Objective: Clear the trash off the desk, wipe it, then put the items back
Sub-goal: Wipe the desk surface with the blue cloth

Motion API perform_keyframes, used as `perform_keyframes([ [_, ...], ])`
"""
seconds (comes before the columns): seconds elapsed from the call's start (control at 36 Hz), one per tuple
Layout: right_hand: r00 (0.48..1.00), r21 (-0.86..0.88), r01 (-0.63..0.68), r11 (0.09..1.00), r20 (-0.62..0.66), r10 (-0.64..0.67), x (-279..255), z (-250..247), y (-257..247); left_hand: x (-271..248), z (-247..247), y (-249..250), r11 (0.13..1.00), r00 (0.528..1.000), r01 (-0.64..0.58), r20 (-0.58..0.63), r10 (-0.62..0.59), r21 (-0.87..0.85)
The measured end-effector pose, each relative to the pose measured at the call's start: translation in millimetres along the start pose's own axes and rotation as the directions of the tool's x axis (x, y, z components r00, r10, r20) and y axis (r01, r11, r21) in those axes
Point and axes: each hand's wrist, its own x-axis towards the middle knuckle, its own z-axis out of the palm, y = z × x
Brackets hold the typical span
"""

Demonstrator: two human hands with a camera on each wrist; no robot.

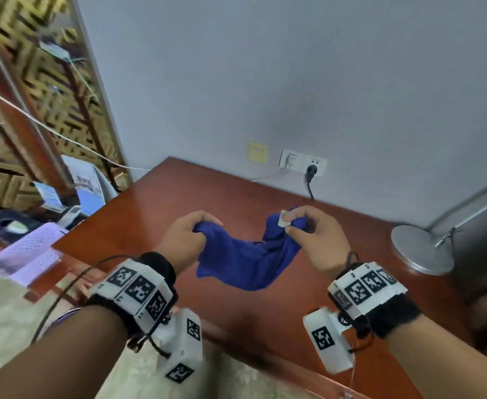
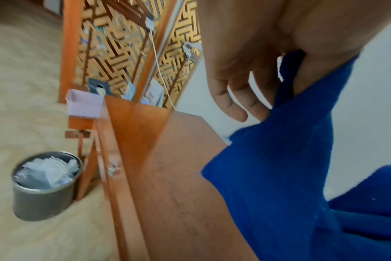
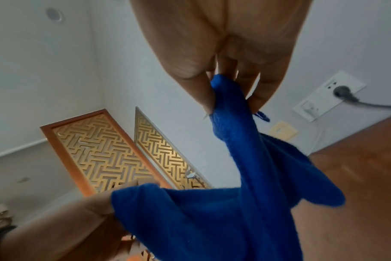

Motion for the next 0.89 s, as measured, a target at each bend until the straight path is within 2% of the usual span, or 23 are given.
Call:
perform_keyframes([
  [0.08,0.998,-0.021,0.032,0.999,0.047,-0.031,-4.1,13.4,-9.0,-23.0,-26.8,-8.1,0.998,0.999,0.012,-0.042,-0.010,0.061],
  [0.17,0.991,-0.024,0.082,0.996,0.112,-0.079,-5.3,26.4,-27.4,-43.2,-55.8,-23.3,0.975,0.999,0.033,-0.043,-0.024,0.222],
  [0.28,0.966,0.026,0.165,0.986,0.199,-0.166,-6.3,50.0,-61.3,-71.5,-86.1,-45.4,0.890,0.993,0.115,-0.018,-0.119,0.440],
  [0.36,0.945,0.096,0.207,0.974,0.239,-0.224,-5.6,76.0,-85.8,-91.4,-93.2,-49.5,0.843,0.981,0.178,-0.024,-0.193,0.508],
  [0.44,0.907,0.121,0.270,0.955,0.302,-0.295,-7.5,106.8,-105.2,-103.7,-95.5,-41.6,0.901,0.978,0.205,-0.055,-0.200,0.382],
  [0.53,0.860,0.134,0.304,0.943,0.386,-0.332,-15.1,140.1,-119.9,-113.6,-99.6,-32.3,0.974,0.980,0.186,-0.101,-0.174,0.128],
  [0.64,0.810,0.166,0.326,0.931,0.458,-0.366,-33.7,183.6,-135.6,-126.1,-107.3,-29.2,0.979,0.974,0.125,-0.165,-0.152,-0.163],
  [0.69,0.789,0.177,0.327,0.928,0.489,-0.372,-40.7,201.5,-139.8,-130.0,-112.1,-33.6,0.976,0.969,0.071,-0.217,-0.116,-0.205],
  [0.78,0.752,0.170,0.357,0.919,0.531,-0.391,-47.3,222.0,-145.5,-135.7,-123.7,-43.9,0.959,0.936,-0.003,-0.340,-0.097,-0.282],
  [0.89,0.717,0.147,0.381,0.913,0.577,-0.392,-56.5,246.4,-151.5,-144.7,-148.5,-66.0,0.977,0.899,-0.027,-0.433,-0.068,-0.210],
])
